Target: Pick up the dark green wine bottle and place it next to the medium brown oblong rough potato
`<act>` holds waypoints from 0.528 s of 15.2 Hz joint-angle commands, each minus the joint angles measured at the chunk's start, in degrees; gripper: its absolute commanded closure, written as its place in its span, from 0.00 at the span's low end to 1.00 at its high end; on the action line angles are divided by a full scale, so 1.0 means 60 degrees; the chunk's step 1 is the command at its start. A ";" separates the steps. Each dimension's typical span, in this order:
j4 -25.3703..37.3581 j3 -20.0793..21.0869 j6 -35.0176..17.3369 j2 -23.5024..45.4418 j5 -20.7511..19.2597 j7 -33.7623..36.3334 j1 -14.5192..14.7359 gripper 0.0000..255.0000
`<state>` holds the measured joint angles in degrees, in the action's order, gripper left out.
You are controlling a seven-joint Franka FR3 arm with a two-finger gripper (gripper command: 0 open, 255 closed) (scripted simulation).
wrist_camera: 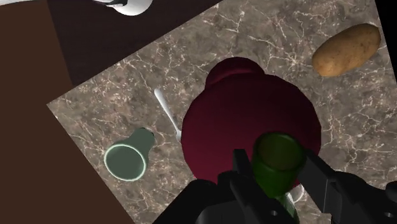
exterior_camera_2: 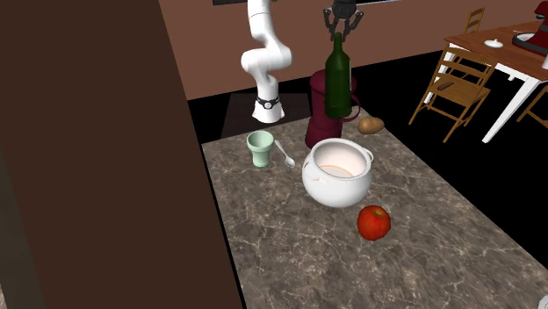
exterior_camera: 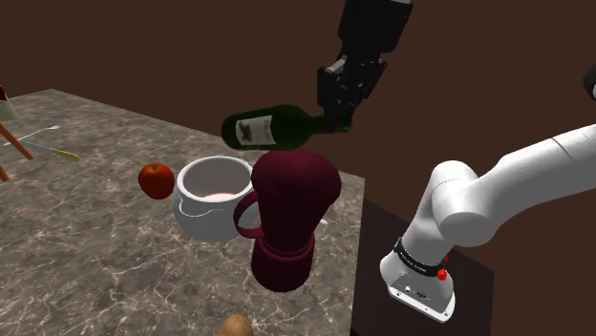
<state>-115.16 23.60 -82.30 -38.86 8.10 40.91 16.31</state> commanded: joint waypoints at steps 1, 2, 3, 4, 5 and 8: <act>0.0123 0.0379 0.0145 -0.0062 0.0234 0.0466 0.0105 1.00; 0.0172 0.0552 0.0216 -0.0110 0.0346 0.0681 0.0157 1.00; 0.0232 0.0729 0.0285 -0.0149 0.0459 0.0899 0.0205 1.00; 0.0301 0.0908 0.0353 -0.0178 0.0571 0.1120 0.0249 1.00; 0.0381 0.1091 0.0418 -0.0197 0.0682 0.1344 0.0291 1.00; 0.0681 0.1669 0.0601 -0.0199 0.1008 0.2030 0.0378 1.00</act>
<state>-112.25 32.50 -79.46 -40.27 13.57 51.66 18.48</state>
